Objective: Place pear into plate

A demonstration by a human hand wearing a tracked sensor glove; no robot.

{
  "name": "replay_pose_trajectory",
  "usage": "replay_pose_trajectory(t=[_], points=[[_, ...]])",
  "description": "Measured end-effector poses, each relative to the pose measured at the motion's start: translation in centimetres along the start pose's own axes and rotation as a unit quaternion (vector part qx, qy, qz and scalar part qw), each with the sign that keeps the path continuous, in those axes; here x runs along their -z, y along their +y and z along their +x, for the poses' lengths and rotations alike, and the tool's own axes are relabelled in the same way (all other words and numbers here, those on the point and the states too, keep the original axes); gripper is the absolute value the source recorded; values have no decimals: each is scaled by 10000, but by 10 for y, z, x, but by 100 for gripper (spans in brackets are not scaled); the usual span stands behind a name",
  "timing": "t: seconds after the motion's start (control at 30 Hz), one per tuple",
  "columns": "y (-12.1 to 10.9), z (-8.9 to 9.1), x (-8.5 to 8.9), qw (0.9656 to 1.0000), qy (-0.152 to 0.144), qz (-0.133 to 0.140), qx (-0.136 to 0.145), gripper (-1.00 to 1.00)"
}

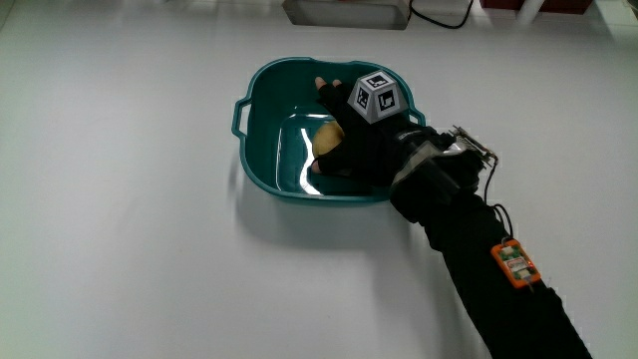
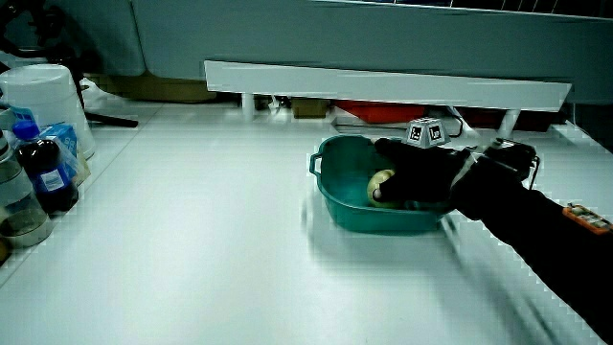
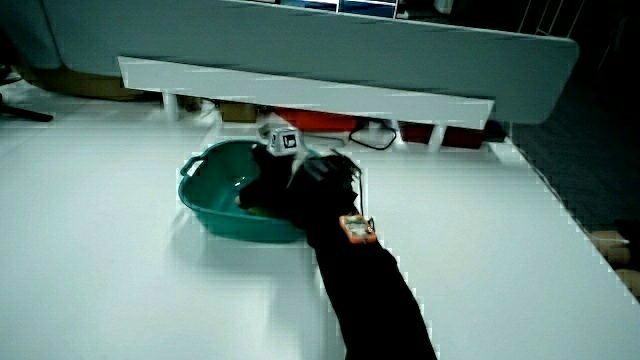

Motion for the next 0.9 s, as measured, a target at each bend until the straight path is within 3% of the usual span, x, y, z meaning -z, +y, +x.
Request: replay_pose_trajectory(t=[0.13,0.2,0.27,0.33,0.37,0.47,0.63,0.77,0.87,0.9], points=[[-10,7,-5,10000,38,-22,-52,-100],[-19,10,-10,9997,131,96,-178,-100],[-23,20,-7,9999,118,14,-78,-100],[-33,26,-9,9996,207,66,-183,-100],[-36,31,-9,9997,161,152,-45,-100],[-54,37,-11,9993,208,262,-135,-100],[-74,56,4,9986,278,449,22,-100],[-101,57,2,9960,675,421,-396,-100],[-115,66,6,9942,705,652,-486,-100],[-117,72,11,9928,935,637,-398,-100]])
